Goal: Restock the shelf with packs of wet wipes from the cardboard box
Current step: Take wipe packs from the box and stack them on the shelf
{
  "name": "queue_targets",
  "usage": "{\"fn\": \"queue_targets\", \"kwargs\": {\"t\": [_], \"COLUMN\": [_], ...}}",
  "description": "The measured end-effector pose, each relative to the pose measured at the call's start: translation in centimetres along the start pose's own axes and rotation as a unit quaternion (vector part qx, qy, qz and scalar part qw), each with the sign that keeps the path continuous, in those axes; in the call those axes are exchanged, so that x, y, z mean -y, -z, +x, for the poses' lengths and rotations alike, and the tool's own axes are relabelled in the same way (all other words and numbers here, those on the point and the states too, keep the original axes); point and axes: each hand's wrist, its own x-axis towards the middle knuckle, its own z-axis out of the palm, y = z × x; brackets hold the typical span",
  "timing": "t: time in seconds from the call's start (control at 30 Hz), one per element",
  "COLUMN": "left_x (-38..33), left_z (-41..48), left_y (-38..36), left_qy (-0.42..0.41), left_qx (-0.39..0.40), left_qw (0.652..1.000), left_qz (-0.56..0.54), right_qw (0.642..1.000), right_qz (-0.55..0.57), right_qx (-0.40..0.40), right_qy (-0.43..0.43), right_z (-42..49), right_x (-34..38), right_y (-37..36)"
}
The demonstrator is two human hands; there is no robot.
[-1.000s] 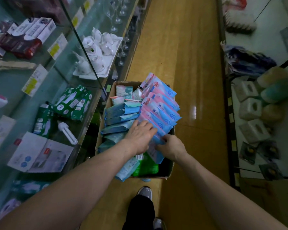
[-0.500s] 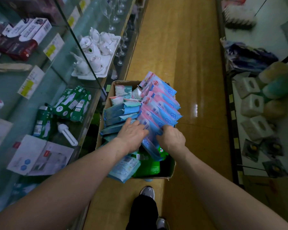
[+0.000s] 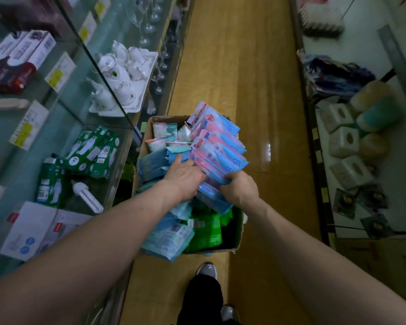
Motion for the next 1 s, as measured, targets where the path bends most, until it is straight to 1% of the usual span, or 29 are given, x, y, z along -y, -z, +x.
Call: {"fn": "queue_targets", "kwargs": {"t": [0.07, 0.17, 0.3, 0.47, 0.6, 0.73, 0.87, 1.0], "left_x": [0.3, 0.5, -0.2, -3.1, -7.7, -13.5, -20.2, -26.8], "left_z": [0.2, 0.3, -0.2, -1.4, -2.5, -3.4, -3.8, -4.3], "left_y": [1.6, 4.1, 7.9, 12.6, 16.9, 21.5, 25.3, 28.1], "left_qy": [0.004, 0.019, 0.031, 0.034, 0.061, 0.084, 0.068, 0.033], "left_qx": [0.002, -0.014, -0.053, -0.092, -0.132, -0.19, -0.237, -0.272], "left_qw": [1.0, 0.999, 0.998, 0.992, 0.987, 0.978, 0.969, 0.961], "left_qz": [0.013, 0.024, 0.034, 0.08, 0.063, 0.005, -0.031, -0.034], "right_qw": [0.999, 0.994, 0.978, 0.952, 0.931, 0.919, 0.9, 0.874], "right_qz": [0.018, 0.053, 0.104, 0.126, 0.124, 0.153, 0.191, 0.221], "right_qx": [-0.028, -0.094, -0.176, -0.278, -0.343, -0.363, -0.392, -0.43], "right_qy": [0.011, 0.023, 0.034, 0.033, 0.005, -0.004, -0.02, -0.046], "right_z": [-0.4, -1.1, -2.6, -5.9, -9.4, -13.1, -17.3, -21.1], "right_x": [-0.2, -0.1, -0.2, -2.2, -4.9, -8.3, -12.2, -16.8], "right_y": [1.8, 5.0, 9.1, 14.2, 18.5, 21.9, 25.2, 28.0]}}
